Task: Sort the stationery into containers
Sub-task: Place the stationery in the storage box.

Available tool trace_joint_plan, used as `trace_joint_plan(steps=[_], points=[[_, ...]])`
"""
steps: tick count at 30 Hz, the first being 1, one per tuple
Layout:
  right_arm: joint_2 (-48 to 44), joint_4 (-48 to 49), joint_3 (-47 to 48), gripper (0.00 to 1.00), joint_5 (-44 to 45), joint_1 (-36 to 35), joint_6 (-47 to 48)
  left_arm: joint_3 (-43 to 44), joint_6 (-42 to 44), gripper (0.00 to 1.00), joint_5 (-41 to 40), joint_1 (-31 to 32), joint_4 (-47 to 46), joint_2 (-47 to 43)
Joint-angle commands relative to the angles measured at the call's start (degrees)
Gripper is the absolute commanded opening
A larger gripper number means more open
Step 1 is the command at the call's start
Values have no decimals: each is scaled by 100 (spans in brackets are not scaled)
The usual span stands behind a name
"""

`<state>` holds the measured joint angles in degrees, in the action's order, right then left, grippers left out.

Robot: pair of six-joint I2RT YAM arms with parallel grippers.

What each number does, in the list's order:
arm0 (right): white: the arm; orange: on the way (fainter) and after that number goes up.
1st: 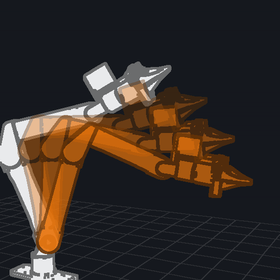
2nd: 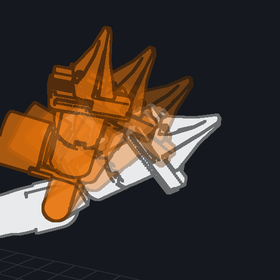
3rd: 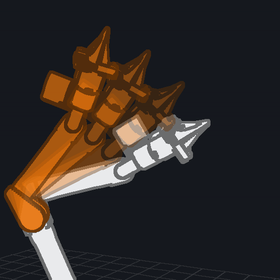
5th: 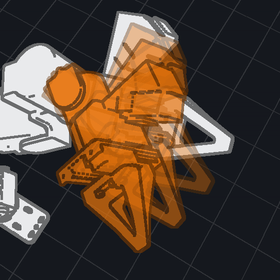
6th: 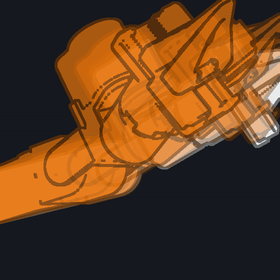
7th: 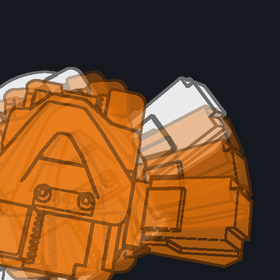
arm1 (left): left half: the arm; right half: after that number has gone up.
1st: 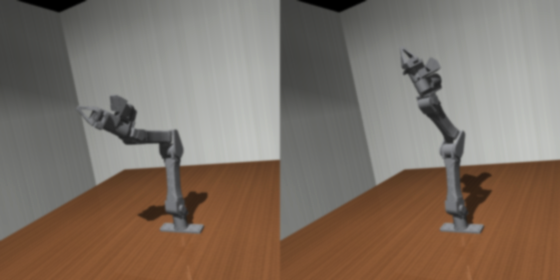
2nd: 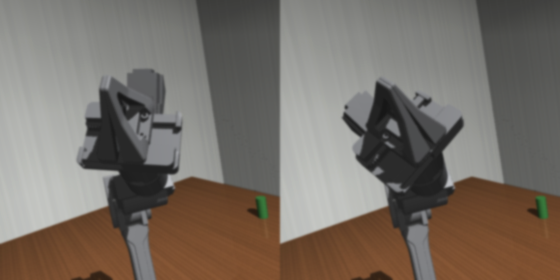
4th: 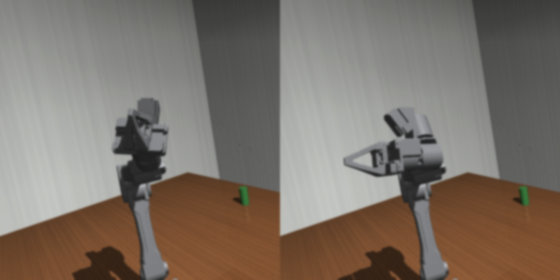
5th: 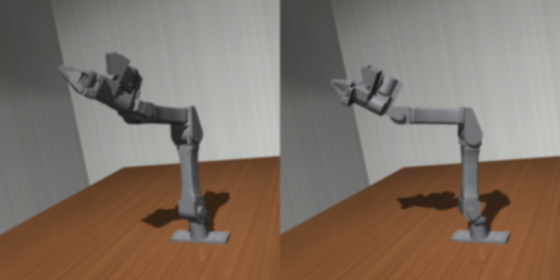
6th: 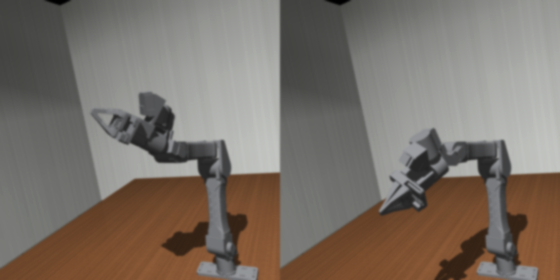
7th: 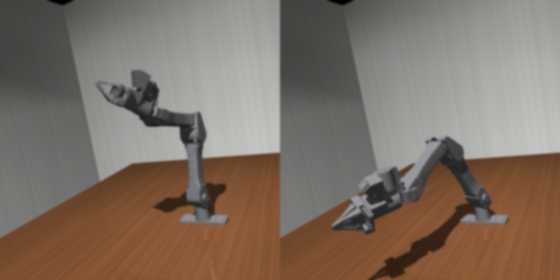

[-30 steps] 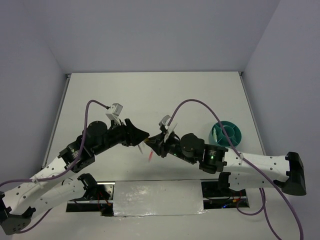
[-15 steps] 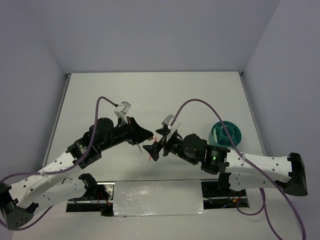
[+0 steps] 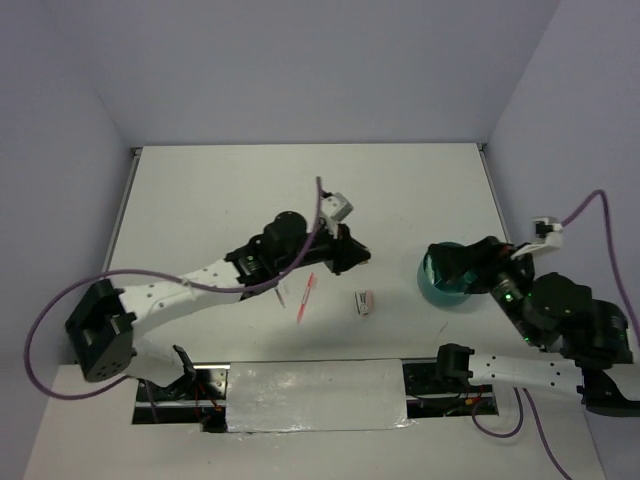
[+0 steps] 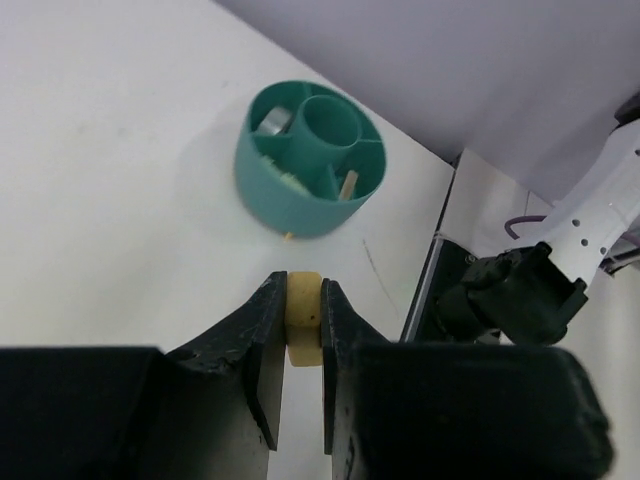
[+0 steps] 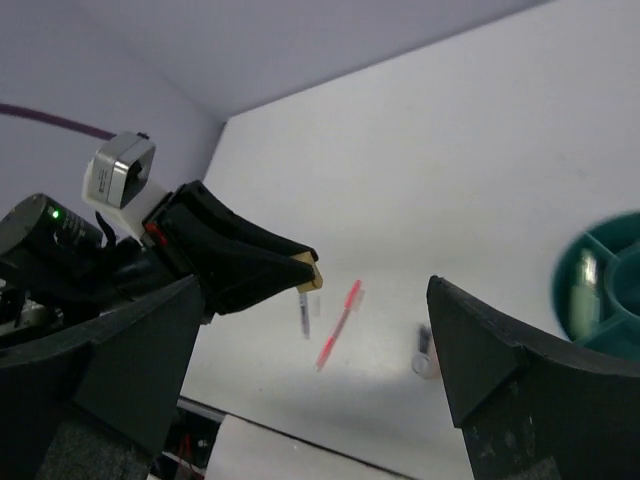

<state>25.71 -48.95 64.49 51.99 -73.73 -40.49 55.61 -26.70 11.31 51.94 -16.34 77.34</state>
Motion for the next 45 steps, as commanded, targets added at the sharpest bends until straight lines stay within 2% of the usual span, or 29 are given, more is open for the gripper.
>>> trace_joint_plan(steps=[1, 3, 6, 13, 18, 23, 30, 37, 45], points=[[188, -2826, 669, 100, 760, -18, -1345, 895, 867, 0, 56, 500, -1300, 989], [197, -3198, 941, 100, 725, -18, -1426, 1466, 999, 0, 134, 729, -1608, 1692], [75, -3296, 1092, 100, 655, -9, -1357, 2117, 1236, 0, 345, 966, -2004, 2275], [-690, -2313, 802, 100, 347, -9, -513, 3428, 1756, 0, 704, 1327, -2049, 3786], [-779, -2444, 925, 100, 409, -9, -495, 3903, 1931, 5, 1206, 1362, -2242, 4420], [-506, -2655, 995, 100, 532, -9, -556, 4247, 2133, 4, 1198, 1380, -2067, 4799], [-725, -2146, 741, 100, 567, -9, -188, 4607, 2327, 8, 1110, 1380, -1856, 5221], [-762, -2057, 626, 100, 549, -9, -143, 4950, 2502, 10, 1066, 1371, -1601, 5555], [-673, -2119, 705, 100, 427, -1, -161, 4959, 2503, 19, 1136, 1318, -1662, 5696]])
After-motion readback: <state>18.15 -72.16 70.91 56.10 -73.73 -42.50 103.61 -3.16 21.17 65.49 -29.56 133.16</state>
